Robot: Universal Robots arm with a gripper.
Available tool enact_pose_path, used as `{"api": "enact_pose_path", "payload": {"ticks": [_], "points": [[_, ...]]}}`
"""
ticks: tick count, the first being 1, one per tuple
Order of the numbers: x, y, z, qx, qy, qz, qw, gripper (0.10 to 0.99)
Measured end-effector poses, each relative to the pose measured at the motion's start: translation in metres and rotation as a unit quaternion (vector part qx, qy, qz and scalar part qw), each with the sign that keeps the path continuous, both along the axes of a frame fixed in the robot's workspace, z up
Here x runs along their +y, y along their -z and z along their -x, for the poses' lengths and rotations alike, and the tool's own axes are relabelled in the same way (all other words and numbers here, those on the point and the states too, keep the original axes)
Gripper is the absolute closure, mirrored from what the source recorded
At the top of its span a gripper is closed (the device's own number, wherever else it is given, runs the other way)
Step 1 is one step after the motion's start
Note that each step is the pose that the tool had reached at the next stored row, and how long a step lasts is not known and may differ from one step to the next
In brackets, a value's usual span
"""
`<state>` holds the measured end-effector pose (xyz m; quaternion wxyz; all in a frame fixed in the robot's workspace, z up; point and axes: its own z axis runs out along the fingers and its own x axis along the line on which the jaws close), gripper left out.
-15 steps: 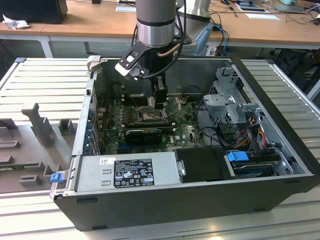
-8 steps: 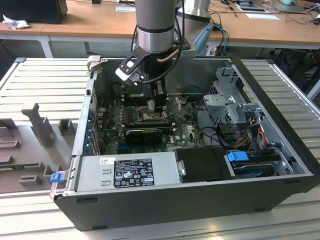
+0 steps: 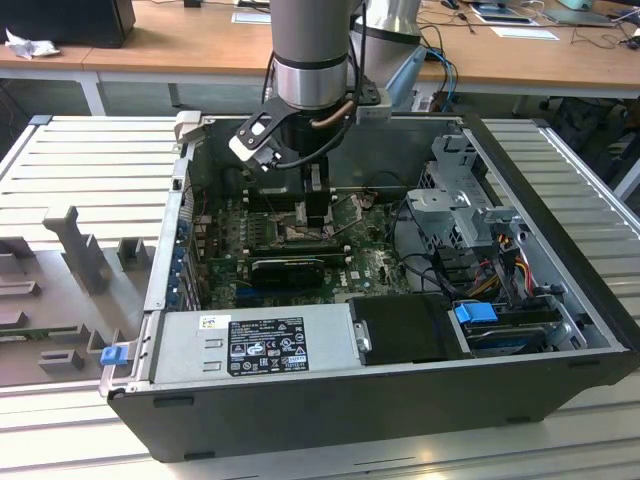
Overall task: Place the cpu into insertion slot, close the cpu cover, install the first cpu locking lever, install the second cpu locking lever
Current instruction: 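Place the cpu into insertion slot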
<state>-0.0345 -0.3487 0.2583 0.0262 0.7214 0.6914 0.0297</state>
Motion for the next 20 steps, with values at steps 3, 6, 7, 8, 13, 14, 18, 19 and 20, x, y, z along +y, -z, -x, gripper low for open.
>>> {"api": "enact_pose_path", "payload": {"ticks": [3,6,7,8,13,14,18,19,20], "points": [[0.0,0.0043,0.0001,0.0,0.0,0.0,1.0,0.557],[0.0002,0.0095,0.0001,0.0005,0.0,0.0,1.0,0.557],[0.0017,0.0114,0.0001,0.0006,0.0,0.0001,1.0,0.557],[0.0036,0.0124,0.0001,0.0007,0.0,0.0001,1.0,0.557],[0.0141,0.0198,0.0001,0.001,0.0,0.0,1.0,0.557],[0.0152,0.0212,0.0002,0.0009,0.0,-0.0001,1.0,0.557],[0.0174,0.0261,0.0056,0.001,0.0,-0.0005,1.0,0.557],[0.0181,0.0271,0.0067,0.001,0.0,-0.0005,1.0,0.557],[0.0189,0.0286,0.008,0.001,-0.003,-0.0011,1.0,0.557]]}}
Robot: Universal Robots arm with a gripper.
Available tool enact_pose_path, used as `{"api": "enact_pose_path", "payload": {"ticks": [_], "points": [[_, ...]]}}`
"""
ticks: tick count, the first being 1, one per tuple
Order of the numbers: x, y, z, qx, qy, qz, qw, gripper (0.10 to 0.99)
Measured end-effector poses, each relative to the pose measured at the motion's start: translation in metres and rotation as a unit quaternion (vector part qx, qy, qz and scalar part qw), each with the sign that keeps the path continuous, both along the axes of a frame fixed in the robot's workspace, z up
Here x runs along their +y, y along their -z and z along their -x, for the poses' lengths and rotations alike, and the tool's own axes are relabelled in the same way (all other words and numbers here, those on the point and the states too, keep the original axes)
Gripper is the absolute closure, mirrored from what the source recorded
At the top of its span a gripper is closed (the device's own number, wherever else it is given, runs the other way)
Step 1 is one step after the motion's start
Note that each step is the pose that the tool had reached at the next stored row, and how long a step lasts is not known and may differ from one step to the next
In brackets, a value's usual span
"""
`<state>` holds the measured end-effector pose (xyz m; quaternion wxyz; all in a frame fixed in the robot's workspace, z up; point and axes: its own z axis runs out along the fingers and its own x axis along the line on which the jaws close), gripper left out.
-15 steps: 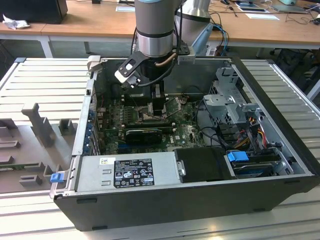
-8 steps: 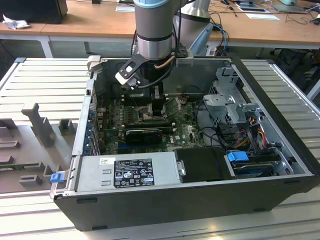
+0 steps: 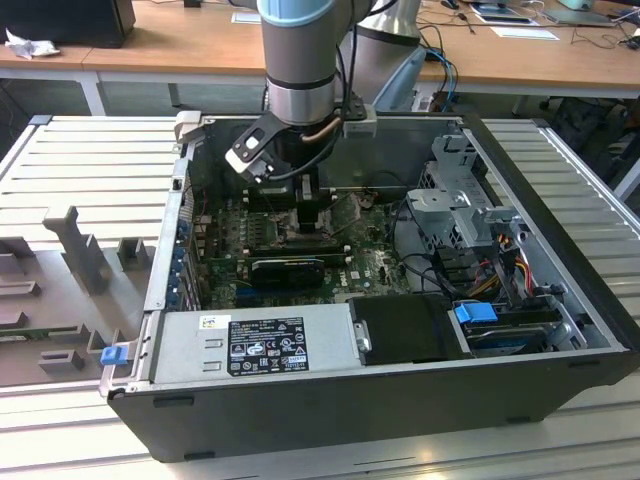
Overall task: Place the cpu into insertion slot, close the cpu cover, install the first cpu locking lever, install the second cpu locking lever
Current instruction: 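Place the cpu into insertion slot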
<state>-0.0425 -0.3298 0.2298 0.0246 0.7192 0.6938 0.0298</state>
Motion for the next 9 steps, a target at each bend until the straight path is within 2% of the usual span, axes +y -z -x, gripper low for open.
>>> {"api": "enact_pose_path", "payload": {"ticks": [5,9], "points": [[0.0023,0.0053,0.0011,0.0,-0.018,-0.0035,0.9998,0.557],[0.0026,0.0097,0.001,0.0,-0.019,-0.0052,0.9998,0.557]]}}
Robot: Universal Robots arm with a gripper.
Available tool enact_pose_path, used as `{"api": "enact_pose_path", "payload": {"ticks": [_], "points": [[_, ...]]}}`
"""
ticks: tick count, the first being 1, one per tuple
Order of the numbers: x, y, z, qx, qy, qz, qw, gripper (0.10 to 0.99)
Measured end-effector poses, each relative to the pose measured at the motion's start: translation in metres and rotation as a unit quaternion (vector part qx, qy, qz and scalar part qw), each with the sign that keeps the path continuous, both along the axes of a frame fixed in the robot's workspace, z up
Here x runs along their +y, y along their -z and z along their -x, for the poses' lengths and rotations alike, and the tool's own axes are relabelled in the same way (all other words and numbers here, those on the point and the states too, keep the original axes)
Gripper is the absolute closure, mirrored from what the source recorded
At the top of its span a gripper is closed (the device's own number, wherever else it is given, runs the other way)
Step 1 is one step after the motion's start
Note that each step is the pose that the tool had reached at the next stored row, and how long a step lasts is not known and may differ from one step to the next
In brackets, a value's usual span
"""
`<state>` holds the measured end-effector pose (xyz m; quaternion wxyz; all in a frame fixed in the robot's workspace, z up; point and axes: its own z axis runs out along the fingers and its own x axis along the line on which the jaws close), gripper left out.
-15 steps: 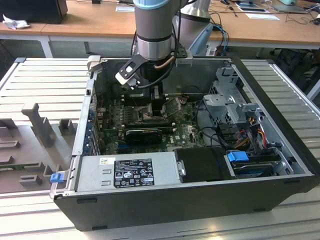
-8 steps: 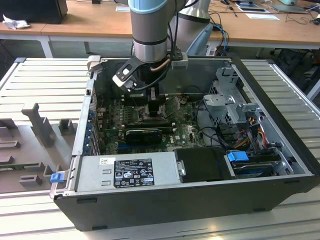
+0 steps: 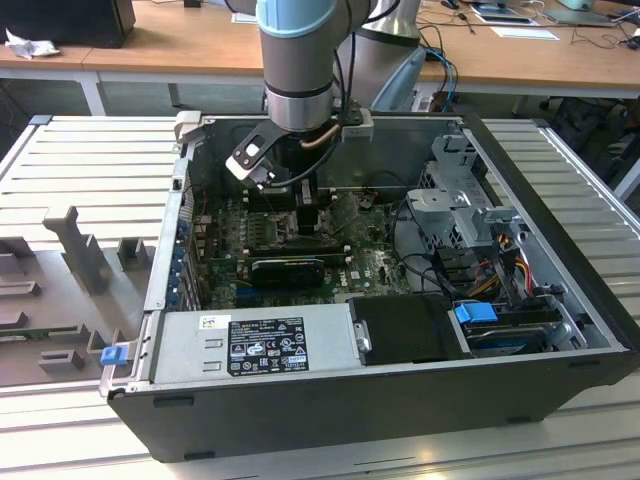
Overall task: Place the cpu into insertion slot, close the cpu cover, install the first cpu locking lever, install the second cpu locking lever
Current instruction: 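Place the cpu into insertion slot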
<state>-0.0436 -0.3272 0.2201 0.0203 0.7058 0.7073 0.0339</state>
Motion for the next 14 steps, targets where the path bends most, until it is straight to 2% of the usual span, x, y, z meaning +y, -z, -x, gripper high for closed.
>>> {"api": "enact_pose_path", "payload": {"ticks": [4,6,9,14], "points": [[0.0009,0.0051,0.0001,0.0,0.0,0.0,1.0,0.557],[0.005,0.0098,0.0005,0.0,0.0,-0.0003,1.0,0.557],[0.0077,0.0122,0.0017,0.0,0.001,-0.0003,1.0,0.557],[0.0079,0.0163,0.0017,0.0,0.004,-0.0003,1.0,0.557]]}}
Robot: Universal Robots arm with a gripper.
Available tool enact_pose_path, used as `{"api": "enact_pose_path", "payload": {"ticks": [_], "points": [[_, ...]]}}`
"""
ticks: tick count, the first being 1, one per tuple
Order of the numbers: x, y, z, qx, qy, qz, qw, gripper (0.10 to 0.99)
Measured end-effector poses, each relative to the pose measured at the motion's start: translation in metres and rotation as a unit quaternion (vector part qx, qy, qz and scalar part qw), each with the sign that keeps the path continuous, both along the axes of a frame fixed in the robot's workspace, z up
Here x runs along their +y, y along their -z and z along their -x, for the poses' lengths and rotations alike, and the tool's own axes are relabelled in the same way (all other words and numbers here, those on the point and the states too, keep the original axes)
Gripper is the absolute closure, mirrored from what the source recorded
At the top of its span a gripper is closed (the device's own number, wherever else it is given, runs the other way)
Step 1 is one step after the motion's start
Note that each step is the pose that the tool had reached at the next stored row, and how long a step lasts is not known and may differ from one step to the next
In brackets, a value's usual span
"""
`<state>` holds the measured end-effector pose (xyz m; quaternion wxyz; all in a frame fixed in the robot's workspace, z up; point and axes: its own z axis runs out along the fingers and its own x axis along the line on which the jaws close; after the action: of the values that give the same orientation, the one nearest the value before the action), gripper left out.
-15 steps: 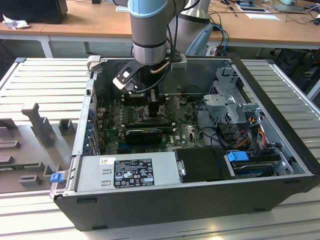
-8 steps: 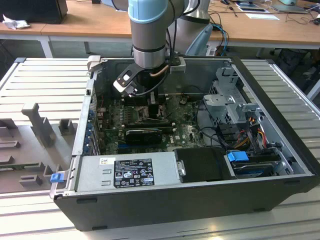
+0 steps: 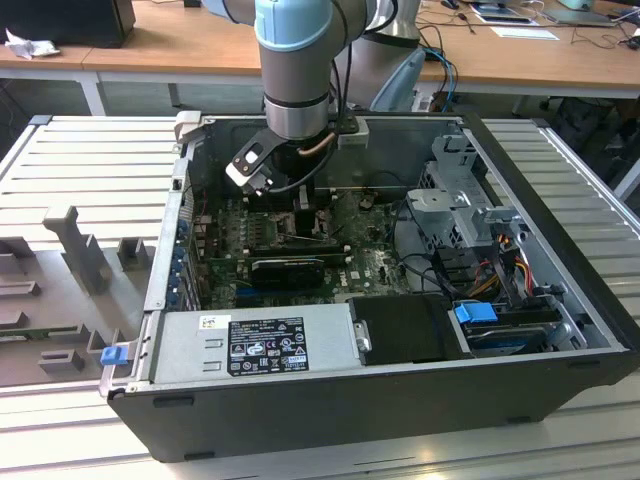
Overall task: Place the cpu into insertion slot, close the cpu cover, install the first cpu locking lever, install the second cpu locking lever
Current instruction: 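Place the cpu into insertion slot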
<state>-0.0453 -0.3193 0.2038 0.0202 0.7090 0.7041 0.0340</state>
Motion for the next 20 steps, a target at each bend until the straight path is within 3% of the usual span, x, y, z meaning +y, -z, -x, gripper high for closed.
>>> {"api": "enact_pose_path", "payload": {"ticks": [13,15,16,20], "points": [[0.0,0.0026,0.0008,0.0,0.006,0.0001,1.0,0.557],[0.0,0.0026,0.0008,0.0,0.006,0.0,1.0,0.541],[0.0,0.0024,0.0008,0.0,0.006,0.0,1.0,0.478],[0.0,-0.0016,0.0008,0.0,0.006,0.0,1.0,0.478]]}}
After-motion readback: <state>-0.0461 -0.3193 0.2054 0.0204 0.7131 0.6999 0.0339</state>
